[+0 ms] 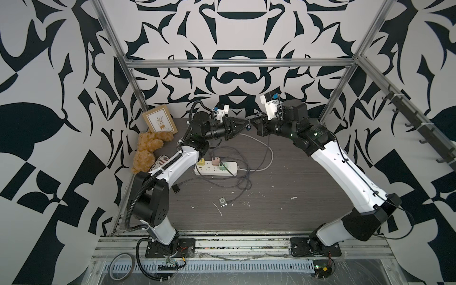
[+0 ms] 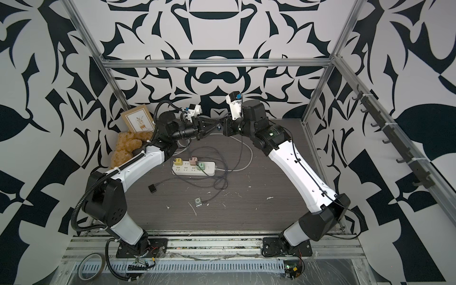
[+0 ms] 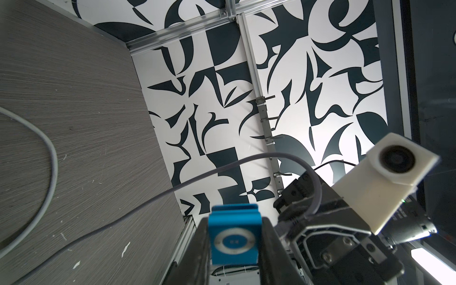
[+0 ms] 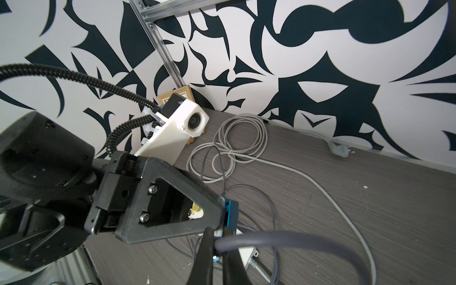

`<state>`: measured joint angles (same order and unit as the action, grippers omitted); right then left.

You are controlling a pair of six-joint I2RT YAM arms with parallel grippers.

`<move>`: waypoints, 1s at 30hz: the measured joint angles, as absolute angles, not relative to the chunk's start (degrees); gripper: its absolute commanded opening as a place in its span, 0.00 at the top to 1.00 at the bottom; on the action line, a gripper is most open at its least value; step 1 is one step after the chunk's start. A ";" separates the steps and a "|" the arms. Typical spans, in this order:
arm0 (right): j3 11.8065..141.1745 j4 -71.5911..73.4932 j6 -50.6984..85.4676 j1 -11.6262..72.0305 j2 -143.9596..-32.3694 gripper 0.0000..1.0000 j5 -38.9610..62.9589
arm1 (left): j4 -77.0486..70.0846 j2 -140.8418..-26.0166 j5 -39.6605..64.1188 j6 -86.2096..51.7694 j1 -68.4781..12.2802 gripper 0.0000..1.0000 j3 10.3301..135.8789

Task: Charge mp3
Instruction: Insert the charging cable into the MP3 player.

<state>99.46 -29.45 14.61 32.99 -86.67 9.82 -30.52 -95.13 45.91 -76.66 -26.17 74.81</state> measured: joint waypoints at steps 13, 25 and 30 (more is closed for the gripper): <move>97.41 -26.55 9.02 36.64 -86.65 1.00 0.95 | -24.49 -95.22 44.05 -74.39 -25.98 1.00 76.93; 90.17 -19.62 7.70 37.67 -83.61 1.00 -1.45 | -23.73 -95.33 42.59 -75.57 -26.00 1.00 76.93; 88.79 -17.80 7.29 37.71 -83.13 1.00 -1.56 | -23.77 -95.33 41.93 -76.90 -26.00 1.00 76.93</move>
<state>88.79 -17.80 7.29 37.71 -83.13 -1.56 -23.77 -95.33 41.93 -76.90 -26.00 76.93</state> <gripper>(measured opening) 0.077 0.304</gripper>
